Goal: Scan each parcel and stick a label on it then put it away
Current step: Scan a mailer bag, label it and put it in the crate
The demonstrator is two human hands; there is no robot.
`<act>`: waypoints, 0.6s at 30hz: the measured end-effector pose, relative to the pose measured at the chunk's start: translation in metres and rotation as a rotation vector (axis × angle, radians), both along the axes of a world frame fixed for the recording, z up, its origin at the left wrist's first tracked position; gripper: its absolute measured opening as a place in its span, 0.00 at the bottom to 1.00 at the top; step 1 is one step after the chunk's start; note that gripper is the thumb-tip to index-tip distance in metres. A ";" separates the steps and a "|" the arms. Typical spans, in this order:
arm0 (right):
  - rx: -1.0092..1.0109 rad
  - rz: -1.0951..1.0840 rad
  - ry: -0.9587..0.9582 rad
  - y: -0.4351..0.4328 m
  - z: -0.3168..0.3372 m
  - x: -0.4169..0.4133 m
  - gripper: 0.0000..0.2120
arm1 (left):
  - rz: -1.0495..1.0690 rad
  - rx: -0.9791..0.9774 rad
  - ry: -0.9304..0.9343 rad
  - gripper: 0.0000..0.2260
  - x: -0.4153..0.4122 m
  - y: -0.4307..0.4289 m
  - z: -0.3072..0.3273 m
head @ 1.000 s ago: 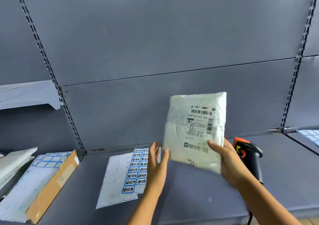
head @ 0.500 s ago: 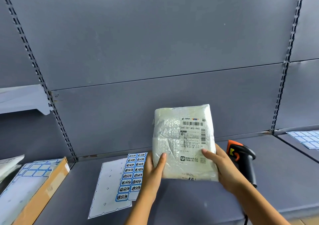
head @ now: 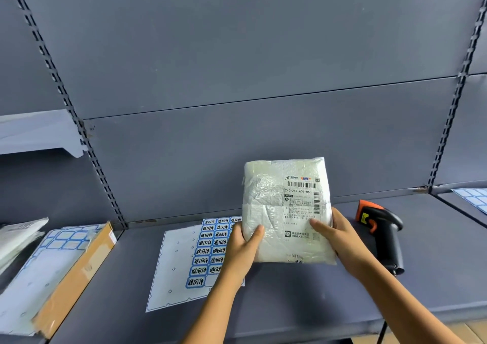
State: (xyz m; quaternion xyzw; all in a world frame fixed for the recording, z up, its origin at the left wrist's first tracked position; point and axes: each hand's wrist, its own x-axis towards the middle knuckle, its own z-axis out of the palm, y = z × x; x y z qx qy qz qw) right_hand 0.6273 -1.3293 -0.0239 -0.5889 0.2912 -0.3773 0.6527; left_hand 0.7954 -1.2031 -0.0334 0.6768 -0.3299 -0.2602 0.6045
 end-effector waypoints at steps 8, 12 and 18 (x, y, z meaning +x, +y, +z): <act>0.087 -0.030 0.141 -0.006 -0.020 0.008 0.06 | 0.126 0.496 -0.516 0.29 0.005 0.001 -0.012; 0.067 -0.067 0.266 -0.010 -0.026 0.015 0.09 | 0.155 0.637 -0.658 0.25 0.008 -0.002 -0.015; 0.002 -0.167 0.438 -0.007 -0.027 0.024 0.12 | 0.154 0.786 -0.783 0.28 0.006 -0.003 -0.016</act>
